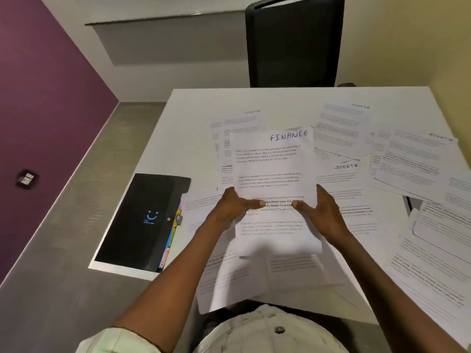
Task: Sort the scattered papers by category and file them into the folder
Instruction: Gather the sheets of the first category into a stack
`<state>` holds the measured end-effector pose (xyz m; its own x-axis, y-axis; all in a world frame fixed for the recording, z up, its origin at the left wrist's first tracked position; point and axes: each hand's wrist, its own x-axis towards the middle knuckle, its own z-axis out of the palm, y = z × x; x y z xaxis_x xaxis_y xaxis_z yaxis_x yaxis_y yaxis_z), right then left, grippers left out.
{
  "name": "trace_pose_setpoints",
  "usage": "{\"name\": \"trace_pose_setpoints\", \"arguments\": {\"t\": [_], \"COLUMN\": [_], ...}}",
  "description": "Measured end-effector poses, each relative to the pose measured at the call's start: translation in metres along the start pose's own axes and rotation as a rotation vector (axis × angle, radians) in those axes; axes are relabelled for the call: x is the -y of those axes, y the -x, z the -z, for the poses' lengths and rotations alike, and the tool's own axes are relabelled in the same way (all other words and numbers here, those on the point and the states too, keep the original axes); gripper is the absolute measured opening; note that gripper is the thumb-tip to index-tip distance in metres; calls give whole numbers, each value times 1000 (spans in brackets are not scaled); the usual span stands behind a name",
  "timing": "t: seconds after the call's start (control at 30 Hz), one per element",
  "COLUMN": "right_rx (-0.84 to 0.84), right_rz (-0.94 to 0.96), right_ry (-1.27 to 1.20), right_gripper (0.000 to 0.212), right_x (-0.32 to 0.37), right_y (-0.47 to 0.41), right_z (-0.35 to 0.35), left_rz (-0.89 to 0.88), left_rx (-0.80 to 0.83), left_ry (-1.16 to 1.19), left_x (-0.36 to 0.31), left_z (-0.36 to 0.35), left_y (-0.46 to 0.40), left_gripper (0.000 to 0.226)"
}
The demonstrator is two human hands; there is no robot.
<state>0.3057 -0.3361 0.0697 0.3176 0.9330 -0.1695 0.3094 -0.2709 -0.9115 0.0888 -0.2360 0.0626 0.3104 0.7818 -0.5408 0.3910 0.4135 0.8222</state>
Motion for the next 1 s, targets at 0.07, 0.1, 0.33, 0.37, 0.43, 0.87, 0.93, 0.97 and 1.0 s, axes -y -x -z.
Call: {"name": "trace_pose_setpoints", "arguments": {"t": [0.07, 0.1, 0.33, 0.37, 0.43, 0.87, 0.93, 0.97, 1.0], "right_rx": [8, 15, -15, -46, -106, -294, -290, -290, -292], "right_rz": [11, 9, -67, -93, -145, -303, -313, -309, -306], "right_ry": [32, 45, 2, -21, -47, -32, -32, -23, -21], "right_gripper": [52, 52, 48, 50, 52, 52, 50, 51, 51], "right_x": [9, 13, 22, 19, 14, 17, 22, 23, 25], "right_y": [-2, -3, -6, -5, -3, 34, 38, 38, 39], "right_z": [-13, -21, -75, -81, -91, -166, -173, -175, -176], "left_rz": [44, 58, 18, 16, 24, 271, 245, 229, 218], "left_rx": [10, 13, -114, -257, -609, -410, -368, -366, -370], "left_ry": [-18, -22, 277, 343, 227, -781, -804, -798, -786], "left_x": [-2, -1, 22, 30, 59, 171, 178, 179, 181], "left_z": [17, 26, 99, 114, 151, 210, 210, 210, 210], "left_y": [2, 4, 19, 22, 21, -9, -12, -12, -12], "left_gripper": [67, 63, 25, 9, 13, 122, 120, 117, 111]}}
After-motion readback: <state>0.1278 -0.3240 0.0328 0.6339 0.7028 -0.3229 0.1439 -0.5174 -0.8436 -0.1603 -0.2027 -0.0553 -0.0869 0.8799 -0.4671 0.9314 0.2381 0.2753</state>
